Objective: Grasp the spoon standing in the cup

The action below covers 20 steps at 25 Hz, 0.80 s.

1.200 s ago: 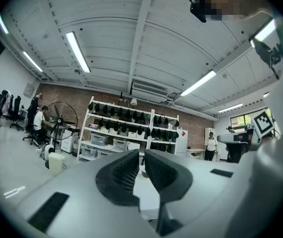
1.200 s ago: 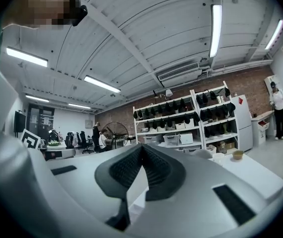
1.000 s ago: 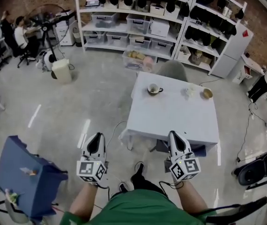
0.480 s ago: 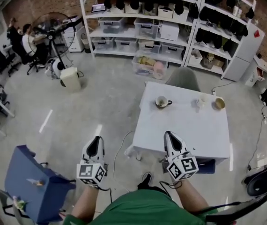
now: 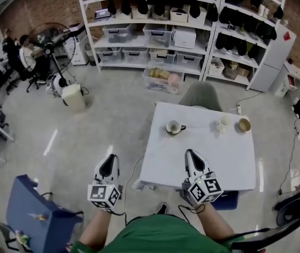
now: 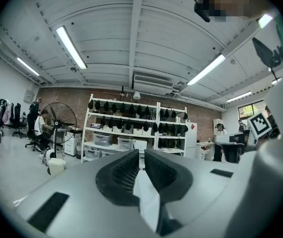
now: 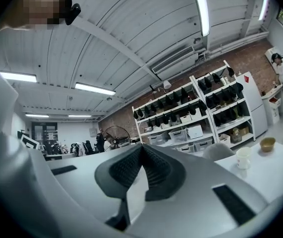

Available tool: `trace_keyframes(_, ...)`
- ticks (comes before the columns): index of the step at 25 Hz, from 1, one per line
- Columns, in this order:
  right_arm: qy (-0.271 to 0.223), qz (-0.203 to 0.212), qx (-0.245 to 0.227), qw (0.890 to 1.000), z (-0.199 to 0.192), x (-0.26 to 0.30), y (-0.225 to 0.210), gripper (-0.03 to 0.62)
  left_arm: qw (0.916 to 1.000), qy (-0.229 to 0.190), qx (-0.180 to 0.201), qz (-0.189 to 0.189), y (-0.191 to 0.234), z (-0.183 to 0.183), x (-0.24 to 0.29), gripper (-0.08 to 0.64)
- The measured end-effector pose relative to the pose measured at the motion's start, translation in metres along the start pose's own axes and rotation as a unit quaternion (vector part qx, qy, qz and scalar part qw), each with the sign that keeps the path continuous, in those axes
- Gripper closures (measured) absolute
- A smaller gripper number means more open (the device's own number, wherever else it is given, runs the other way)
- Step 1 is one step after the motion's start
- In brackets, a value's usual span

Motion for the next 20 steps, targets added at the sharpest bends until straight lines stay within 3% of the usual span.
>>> trace_keyframes(12, -0.003, -0.040, 0.017, 0.999, -0.004, 0.023, -0.074, 0.571, 0.9996, 0.014, 0.010, -0.021, -0.021, -0.018, 0.070, 0.514)
trace_keyframes(20, -0.006, -0.118, 0.006, 0.993, -0.017, 0.039, -0.105, 0.571, 0.9953, 0.035, 0.003, -0.090, -0.010, -0.058, 0.149, 0.514)
Point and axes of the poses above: the fingertips, and each gripper's own axes: x forward along the fingers, y to its left, z out of its top, the point moved 5 cm from there along -x, backward along the fingers, and after that the axes turned 9 degrees about -y, right-handed, at the moved point
